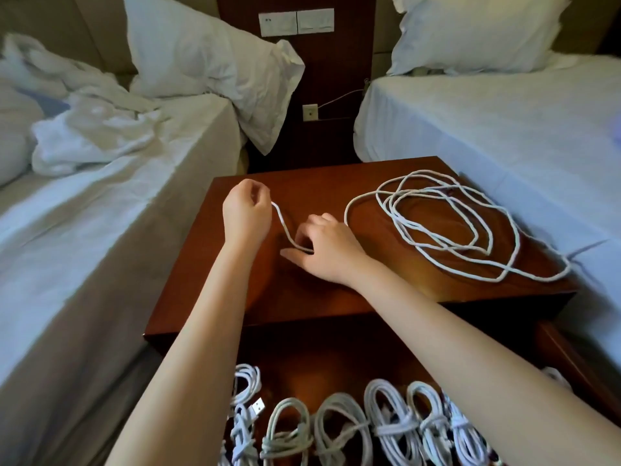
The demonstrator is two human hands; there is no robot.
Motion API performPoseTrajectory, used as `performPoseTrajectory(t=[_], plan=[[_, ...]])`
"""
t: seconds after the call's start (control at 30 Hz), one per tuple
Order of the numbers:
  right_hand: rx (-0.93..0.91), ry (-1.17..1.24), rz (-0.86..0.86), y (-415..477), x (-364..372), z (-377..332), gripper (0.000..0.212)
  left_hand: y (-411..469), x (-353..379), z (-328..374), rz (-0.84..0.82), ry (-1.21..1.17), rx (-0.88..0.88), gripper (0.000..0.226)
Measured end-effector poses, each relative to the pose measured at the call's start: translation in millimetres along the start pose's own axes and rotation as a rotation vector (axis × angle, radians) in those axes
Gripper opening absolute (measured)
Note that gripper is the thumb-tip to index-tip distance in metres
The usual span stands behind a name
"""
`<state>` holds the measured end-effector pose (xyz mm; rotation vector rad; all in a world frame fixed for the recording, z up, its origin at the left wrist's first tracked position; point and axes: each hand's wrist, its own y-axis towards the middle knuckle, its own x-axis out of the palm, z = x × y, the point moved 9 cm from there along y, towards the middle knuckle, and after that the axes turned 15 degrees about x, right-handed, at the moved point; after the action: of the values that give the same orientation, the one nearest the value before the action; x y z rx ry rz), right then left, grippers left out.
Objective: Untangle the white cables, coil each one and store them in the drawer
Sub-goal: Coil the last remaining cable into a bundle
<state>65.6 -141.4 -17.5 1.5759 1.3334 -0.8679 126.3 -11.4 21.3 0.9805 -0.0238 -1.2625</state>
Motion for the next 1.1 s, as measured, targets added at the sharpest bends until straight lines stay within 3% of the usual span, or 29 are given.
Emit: performPoseTrajectory(t=[0.17, 0.27, 0.4, 0.5, 0.6, 0.77, 0.93, 1.1], plan=[[-0.047, 0.259, 0.054, 3.5, -11.5, -0.3, 0.014, -7.1, 21.5, 4.5, -0.186, -0.001, 0.146, 0.030], [-0.071, 0.375, 0.212, -0.9, -26.0, 7.0, 0.014, -17.0, 29.6, 10.7, -0.328, 0.051, 0.197, 0.046], [-0.027, 0.471, 0.462, -6.0, -47.6, 22.6, 0.019, -17.7, 16.1, 10.8, -0.306, 0.097, 0.281, 0.064], [0.079, 0.580, 0.616, -8.4, -61.4, 46.5, 0.021, -19.5, 8.2, 1.2, -0.340, 0.149, 0.232, 0.054], [0.174, 0.661, 0.609, -4.9, -60.7, 62.4, 0.014, -21.2, 15.9, 5.4, -0.409, 0.105, 0.167, 0.046], [0.182, 0.722, 0.596, -2.2, -57.9, 65.9, 0.015, -33.3, 45.5, 21.2, -0.503, -0.490, -0.055, 0.025], [0.244, 0.700, 0.554, 1.7, -55.4, 71.3, 0.017, -30.2, 43.3, 43.4, -0.466, -0.808, -0.068, 0.024], [0.226, 0.689, 0.381, 5.3, -43.6, 66.0, 0.020, -40.6, 41.8, 83.2, -0.641, -1.146, -0.129, 0.036]])
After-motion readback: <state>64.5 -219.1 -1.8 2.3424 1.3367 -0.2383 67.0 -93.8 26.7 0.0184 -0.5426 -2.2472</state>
